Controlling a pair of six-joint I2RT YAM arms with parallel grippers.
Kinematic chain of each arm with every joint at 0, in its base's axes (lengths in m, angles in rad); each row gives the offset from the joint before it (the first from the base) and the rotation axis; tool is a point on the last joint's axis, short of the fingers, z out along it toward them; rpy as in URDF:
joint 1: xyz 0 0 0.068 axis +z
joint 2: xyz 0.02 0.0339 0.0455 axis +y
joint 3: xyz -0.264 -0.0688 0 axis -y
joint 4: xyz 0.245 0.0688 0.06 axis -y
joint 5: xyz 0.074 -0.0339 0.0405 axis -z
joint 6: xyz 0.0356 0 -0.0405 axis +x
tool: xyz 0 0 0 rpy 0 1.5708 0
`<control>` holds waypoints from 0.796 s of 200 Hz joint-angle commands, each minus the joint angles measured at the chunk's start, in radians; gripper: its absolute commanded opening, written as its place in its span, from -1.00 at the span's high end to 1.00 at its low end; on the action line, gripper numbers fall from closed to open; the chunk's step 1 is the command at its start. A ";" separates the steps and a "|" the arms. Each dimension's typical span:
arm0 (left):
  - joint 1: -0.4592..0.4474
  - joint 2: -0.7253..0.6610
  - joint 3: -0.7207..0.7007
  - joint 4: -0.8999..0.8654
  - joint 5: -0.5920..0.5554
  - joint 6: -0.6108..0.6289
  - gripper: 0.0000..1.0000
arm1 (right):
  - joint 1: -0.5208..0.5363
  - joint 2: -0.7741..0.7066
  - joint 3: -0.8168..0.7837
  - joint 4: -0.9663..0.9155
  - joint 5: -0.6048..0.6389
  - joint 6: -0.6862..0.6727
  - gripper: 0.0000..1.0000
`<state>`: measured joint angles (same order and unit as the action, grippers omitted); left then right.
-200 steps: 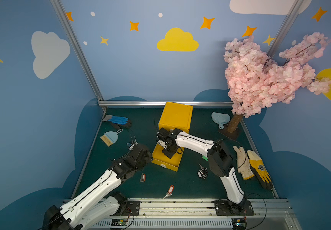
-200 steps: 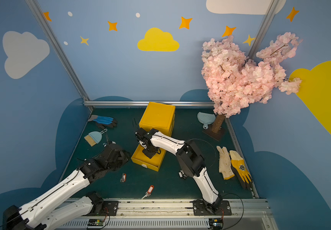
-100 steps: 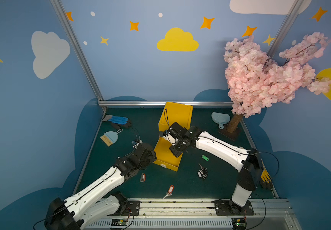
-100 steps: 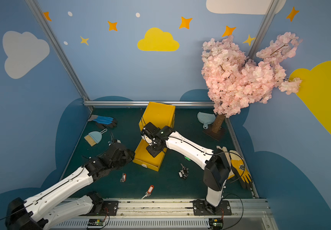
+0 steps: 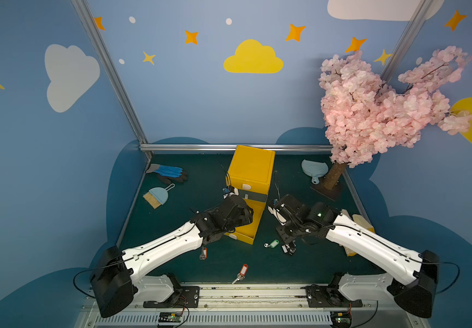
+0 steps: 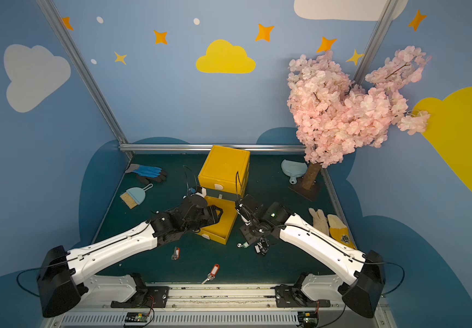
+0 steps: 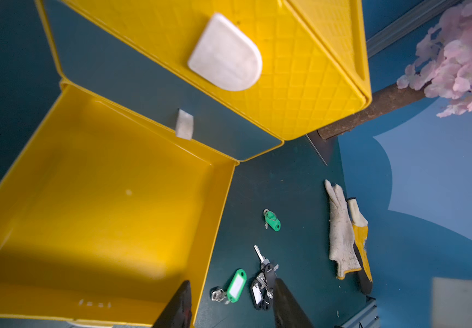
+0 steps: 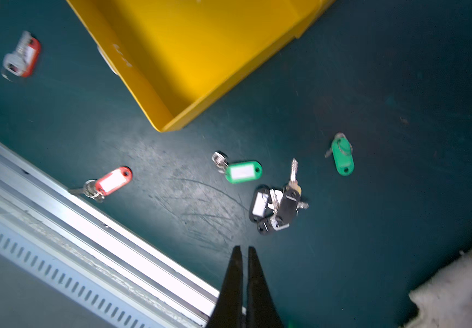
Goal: Take the keys out of the drawer
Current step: Place the key at the center of the board, then close the drawer in the storage box.
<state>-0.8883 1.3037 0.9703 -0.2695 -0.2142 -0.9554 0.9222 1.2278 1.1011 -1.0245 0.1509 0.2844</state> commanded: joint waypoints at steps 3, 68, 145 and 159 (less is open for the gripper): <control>-0.013 0.044 0.048 0.028 0.055 0.062 0.05 | -0.021 -0.029 -0.084 -0.019 0.063 0.064 1.00; -0.032 0.068 0.071 -0.014 0.046 0.039 0.05 | -0.049 -0.047 -0.077 0.009 0.024 0.066 0.93; -0.032 -0.185 -0.190 -0.138 -0.058 0.025 0.19 | -0.066 0.007 0.237 0.183 0.095 -0.032 0.91; -0.032 -0.274 -0.288 -0.141 -0.088 -0.015 0.28 | -0.083 0.062 0.333 0.204 0.106 -0.056 0.94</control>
<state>-0.9192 1.1381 0.7975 -0.3294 -0.2329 -0.9314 0.8623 1.2335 1.3022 -0.9123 0.2100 0.2840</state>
